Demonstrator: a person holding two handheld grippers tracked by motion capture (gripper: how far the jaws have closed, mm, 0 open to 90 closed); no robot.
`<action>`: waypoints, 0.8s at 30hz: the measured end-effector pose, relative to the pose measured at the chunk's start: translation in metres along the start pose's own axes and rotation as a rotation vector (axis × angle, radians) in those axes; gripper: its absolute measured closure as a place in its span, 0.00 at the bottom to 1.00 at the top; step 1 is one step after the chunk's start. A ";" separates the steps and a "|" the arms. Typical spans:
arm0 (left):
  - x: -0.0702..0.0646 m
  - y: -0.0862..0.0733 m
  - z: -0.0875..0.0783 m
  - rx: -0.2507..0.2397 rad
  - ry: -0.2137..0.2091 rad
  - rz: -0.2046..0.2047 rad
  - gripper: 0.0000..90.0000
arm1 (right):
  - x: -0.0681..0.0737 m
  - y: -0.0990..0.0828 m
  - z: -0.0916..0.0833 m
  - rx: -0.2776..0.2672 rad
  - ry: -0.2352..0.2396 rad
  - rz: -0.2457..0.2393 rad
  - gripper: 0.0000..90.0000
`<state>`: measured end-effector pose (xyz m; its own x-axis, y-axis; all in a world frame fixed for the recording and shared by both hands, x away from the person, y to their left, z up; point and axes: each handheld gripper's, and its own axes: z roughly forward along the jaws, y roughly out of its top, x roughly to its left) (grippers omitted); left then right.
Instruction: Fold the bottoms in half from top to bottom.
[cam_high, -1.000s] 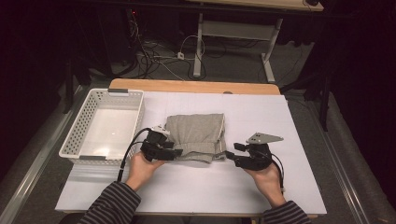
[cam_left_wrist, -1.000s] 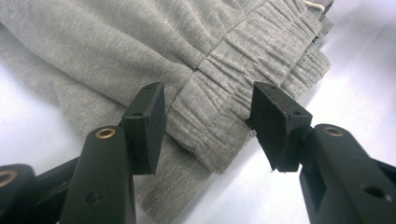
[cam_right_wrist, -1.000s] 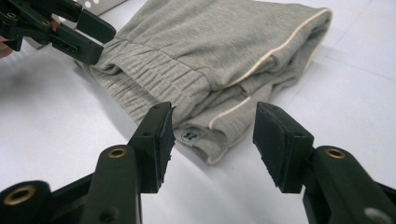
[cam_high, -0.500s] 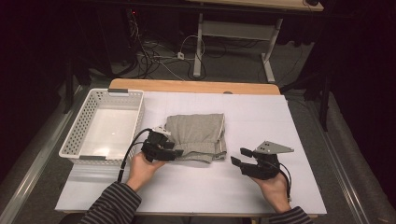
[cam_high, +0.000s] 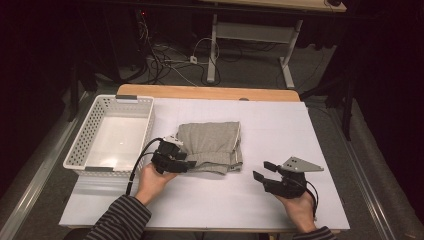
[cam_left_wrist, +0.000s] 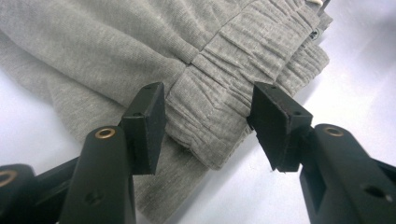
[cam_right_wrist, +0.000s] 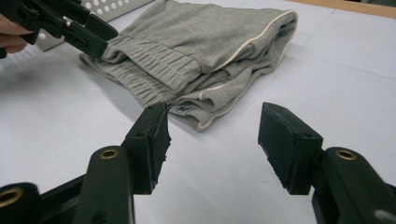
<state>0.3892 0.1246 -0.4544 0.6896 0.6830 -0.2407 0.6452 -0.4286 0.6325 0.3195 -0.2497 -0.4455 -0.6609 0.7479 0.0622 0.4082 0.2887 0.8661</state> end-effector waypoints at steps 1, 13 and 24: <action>0.000 0.000 0.000 0.000 0.000 0.000 0.49 | 0.000 -0.001 -0.001 -0.002 -0.003 0.000 0.49; 0.000 0.000 -0.001 -0.002 0.000 0.001 0.49 | -0.005 -0.011 -0.013 -0.023 -0.037 -0.004 0.48; 0.000 0.000 -0.002 -0.005 -0.012 -0.006 0.49 | -0.011 -0.021 -0.021 -0.031 -0.074 0.012 0.46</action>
<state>0.3886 0.1262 -0.4534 0.6897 0.6782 -0.2537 0.6479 -0.4216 0.6344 0.3050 -0.2769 -0.4538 -0.6074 0.7935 0.0367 0.3955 0.2621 0.8803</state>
